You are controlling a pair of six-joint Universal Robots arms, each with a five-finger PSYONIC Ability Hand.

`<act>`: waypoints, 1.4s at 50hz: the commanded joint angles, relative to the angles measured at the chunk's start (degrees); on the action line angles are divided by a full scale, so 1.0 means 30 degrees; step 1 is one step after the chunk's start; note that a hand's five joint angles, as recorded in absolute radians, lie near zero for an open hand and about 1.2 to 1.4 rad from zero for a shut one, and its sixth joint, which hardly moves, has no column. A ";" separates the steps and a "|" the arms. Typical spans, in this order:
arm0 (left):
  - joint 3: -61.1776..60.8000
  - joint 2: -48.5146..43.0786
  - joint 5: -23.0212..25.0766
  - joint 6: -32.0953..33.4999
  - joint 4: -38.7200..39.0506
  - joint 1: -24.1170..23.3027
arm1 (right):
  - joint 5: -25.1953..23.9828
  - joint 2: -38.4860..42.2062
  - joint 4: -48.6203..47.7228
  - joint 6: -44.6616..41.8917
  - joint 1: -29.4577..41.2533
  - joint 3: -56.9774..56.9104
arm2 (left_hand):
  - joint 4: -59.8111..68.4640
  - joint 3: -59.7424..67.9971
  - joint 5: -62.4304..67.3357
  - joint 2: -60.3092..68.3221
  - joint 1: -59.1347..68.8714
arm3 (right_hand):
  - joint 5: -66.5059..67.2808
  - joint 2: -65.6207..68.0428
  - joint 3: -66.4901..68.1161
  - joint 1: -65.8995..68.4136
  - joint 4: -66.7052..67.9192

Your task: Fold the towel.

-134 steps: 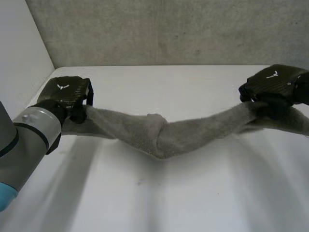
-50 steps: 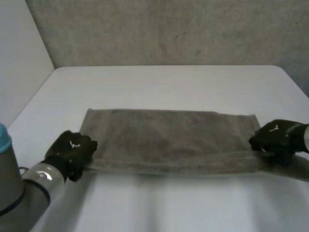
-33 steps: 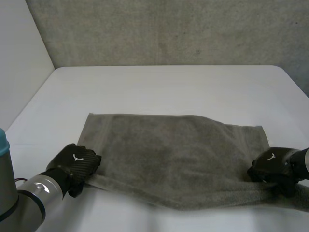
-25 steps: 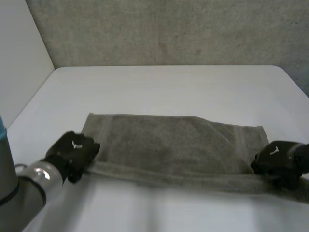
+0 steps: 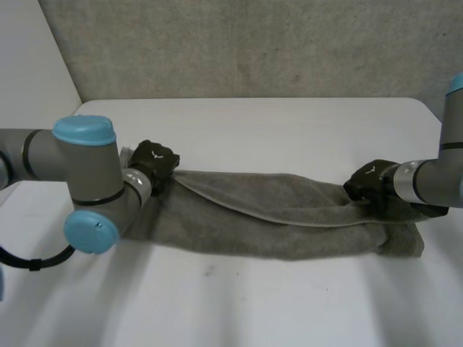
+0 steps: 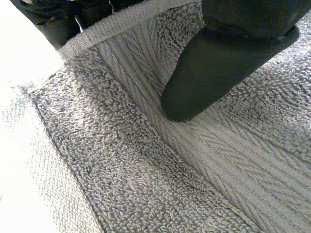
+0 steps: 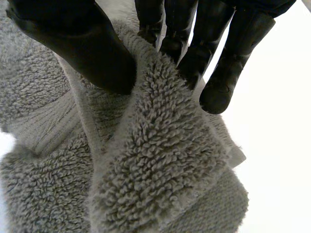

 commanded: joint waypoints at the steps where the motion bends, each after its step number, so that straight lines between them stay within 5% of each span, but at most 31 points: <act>1: 0.2455 -0.1646 -0.0009 -0.0001 -0.0069 -0.0006 | 0.0424 0.2334 -0.0185 0.1161 0.0206 -0.3358 | 0.3407 0.3421 0.3830 0.3407 0.3650 | 0.0844 0.1175 0.1089 0.1594 0.1089; 26: 0.4715 -0.3611 -0.0742 -0.0001 -0.0040 0.0023 | 0.0512 0.5296 -0.1239 0.1807 0.0440 -0.7875 | 0.3407 0.3421 0.3830 0.3407 0.3650 | 0.0844 0.1175 0.1089 0.1594 0.1089; 28: 0.4774 -0.3699 -0.0771 -0.0001 -0.0039 0.0023 | 0.0512 0.5385 -0.1240 0.1925 0.0440 -0.7964 | 0.3407 0.3421 0.3830 0.3407 0.3650 | -0.3397 -0.3066 -0.3152 -0.2647 -0.3152; 30: 0.4890 -0.3845 -0.0800 -0.0001 -0.0039 0.0023 | 0.0512 0.5473 -0.1269 0.1955 0.0440 -0.8022 | 0.3407 0.3421 0.3830 0.3407 0.3650 | -2.0352 -2.0021 -2.0107 -1.9602 -2.0107; 31: 0.4891 -0.3846 -0.0800 -0.0001 -0.0039 0.0023 | 0.0512 0.5473 -0.1269 0.1955 0.0440 -0.8023 | 0.3407 0.3421 0.3830 0.3407 0.3650 | -2.0442 -2.0111 -2.0197 -1.9692 -2.0197; 32: 0.4891 -0.3933 -0.0713 0.0028 -0.0039 0.0023 | 0.0512 0.5473 -0.1327 0.1955 0.0440 -0.8081 | -0.1026 -0.1013 -0.0603 -0.1026 -0.0784 | -2.2489 -2.2159 -2.2244 -2.1739 -2.2244; 33: 0.4891 -0.3934 -0.0713 0.0028 -0.0039 0.0023 | 0.0512 0.5473 -0.1327 0.1955 0.0440 -0.8081 | -0.1071 -0.1057 -0.0647 -0.1071 -0.0828 | -2.2489 -2.2159 -2.2244 -2.1739 -2.2244; 34: 0.4833 -0.3934 -0.0742 0.0057 -0.0097 -0.0006 | 0.0570 0.5444 -0.1502 0.1984 0.0440 -0.8168 | -1.3616 -1.3603 -1.3193 -1.3616 -1.3374 | -2.2489 -2.2159 -2.2244 -2.1739 -2.2244; 35: 0.4774 -0.3847 -0.0858 0.0057 -0.0069 -0.0006 | 0.0657 0.5386 -0.1793 0.2013 0.0440 -0.8401 | -1.9926 -1.9913 -1.9503 -1.9926 -1.9684 | -2.2489 -2.2159 -2.2244 -2.1739 -2.2244; 52: 0.3016 -0.0535 -0.1591 -0.0118 -0.0069 0.0082 | 0.0482 0.0756 -0.3144 0.5997 0.0089 -0.9253 | -1.9926 -1.9913 -1.9503 -1.9926 -1.9684 | -2.2489 -2.2159 -2.2244 -2.1739 -2.2244; 63: -0.2258 0.3361 -0.1357 -0.0206 0.1484 -0.0035 | -0.1656 -0.4136 -0.3437 0.5851 -0.1523 -0.1138 | -1.9911 -1.9897 -1.9487 -1.9911 -1.9668 | -1.8480 -1.8150 -1.8235 -1.7730 -1.8235; 70: -0.5973 0.5379 -0.1328 -0.0148 0.3502 -0.0298 | -0.1979 -0.7616 -0.7673 0.5763 -0.2166 0.8159 | -1.9926 -1.9913 -1.9503 -1.9926 -1.9684 | -1.8536 -1.8206 -1.8291 -1.7786 -1.8291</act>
